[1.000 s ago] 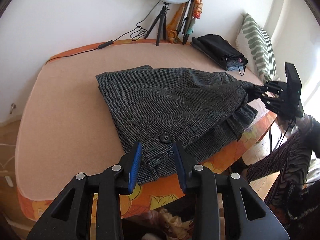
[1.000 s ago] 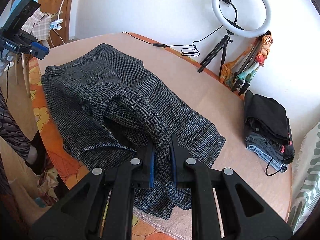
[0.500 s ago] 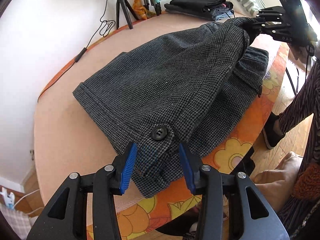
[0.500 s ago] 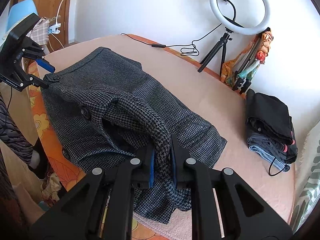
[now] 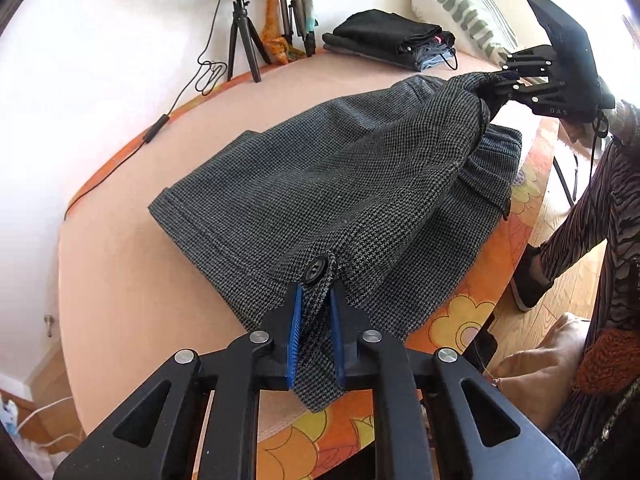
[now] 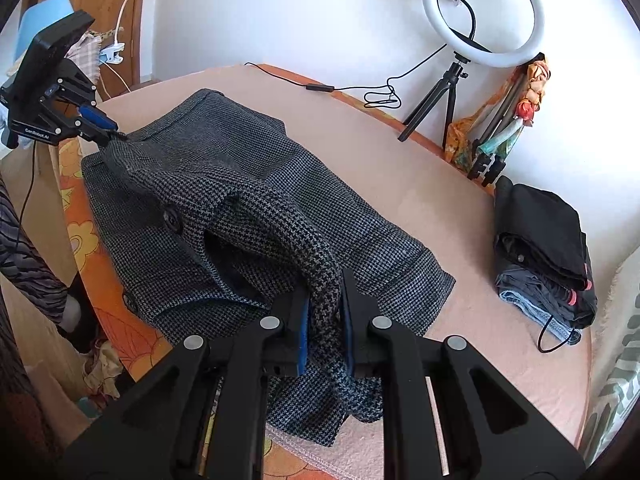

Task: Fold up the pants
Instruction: 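Lower the folded shorts and open both tools to release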

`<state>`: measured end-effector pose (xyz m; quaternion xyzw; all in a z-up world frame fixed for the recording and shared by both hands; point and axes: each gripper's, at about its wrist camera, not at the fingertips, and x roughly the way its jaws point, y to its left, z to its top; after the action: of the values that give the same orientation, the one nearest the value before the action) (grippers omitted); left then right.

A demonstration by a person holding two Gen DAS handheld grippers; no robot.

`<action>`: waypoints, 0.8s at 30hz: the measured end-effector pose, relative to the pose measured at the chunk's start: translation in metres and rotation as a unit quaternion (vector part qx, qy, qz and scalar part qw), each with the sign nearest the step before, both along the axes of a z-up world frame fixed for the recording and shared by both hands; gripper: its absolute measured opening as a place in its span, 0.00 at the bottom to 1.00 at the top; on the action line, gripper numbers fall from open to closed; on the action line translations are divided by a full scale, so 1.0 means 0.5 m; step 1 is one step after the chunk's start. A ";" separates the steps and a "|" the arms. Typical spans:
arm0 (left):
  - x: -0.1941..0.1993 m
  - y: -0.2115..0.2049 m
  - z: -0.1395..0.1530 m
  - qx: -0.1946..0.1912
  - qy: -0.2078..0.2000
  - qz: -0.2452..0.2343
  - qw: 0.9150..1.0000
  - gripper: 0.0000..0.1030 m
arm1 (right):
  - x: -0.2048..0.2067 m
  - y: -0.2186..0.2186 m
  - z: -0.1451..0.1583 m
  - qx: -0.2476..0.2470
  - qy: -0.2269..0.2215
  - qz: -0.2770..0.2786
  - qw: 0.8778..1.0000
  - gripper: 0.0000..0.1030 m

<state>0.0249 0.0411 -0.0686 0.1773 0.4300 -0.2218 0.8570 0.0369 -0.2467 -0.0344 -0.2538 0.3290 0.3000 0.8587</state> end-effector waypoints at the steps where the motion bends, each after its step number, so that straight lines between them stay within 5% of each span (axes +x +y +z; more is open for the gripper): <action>1: -0.002 0.005 0.004 -0.004 0.006 -0.001 1.000 0.12 | -0.006 0.002 0.001 -0.002 -0.004 0.003 1.000 0.13; 6: -0.023 0.013 -0.007 -0.002 0.034 -0.008 0.999 0.12 | -0.058 0.010 -0.013 -0.026 -0.017 0.038 0.999 0.13; 12: -0.034 0.005 -0.038 -0.008 0.065 -0.019 0.998 0.08 | -0.093 -0.010 -0.078 -0.069 0.021 0.052 0.996 0.13; 16: -0.028 0.018 -0.031 -0.025 0.082 -0.011 0.996 0.08 | -0.105 -0.037 -0.085 -0.067 0.041 0.050 0.996 0.29; 21: -0.022 0.048 0.038 -0.088 0.051 0.018 0.995 0.08 | -0.087 -0.107 -0.034 0.039 0.103 0.038 0.993 0.46; 24: -0.008 0.020 0.072 -0.107 0.027 0.005 0.994 0.08 | -0.042 -0.158 -0.009 0.126 0.134 -0.015 0.983 0.60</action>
<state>0.0210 0.0510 -0.0328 0.0758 0.4281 -0.2669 0.8601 0.0158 -0.3258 -0.0391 -0.0961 0.4048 0.3576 0.8361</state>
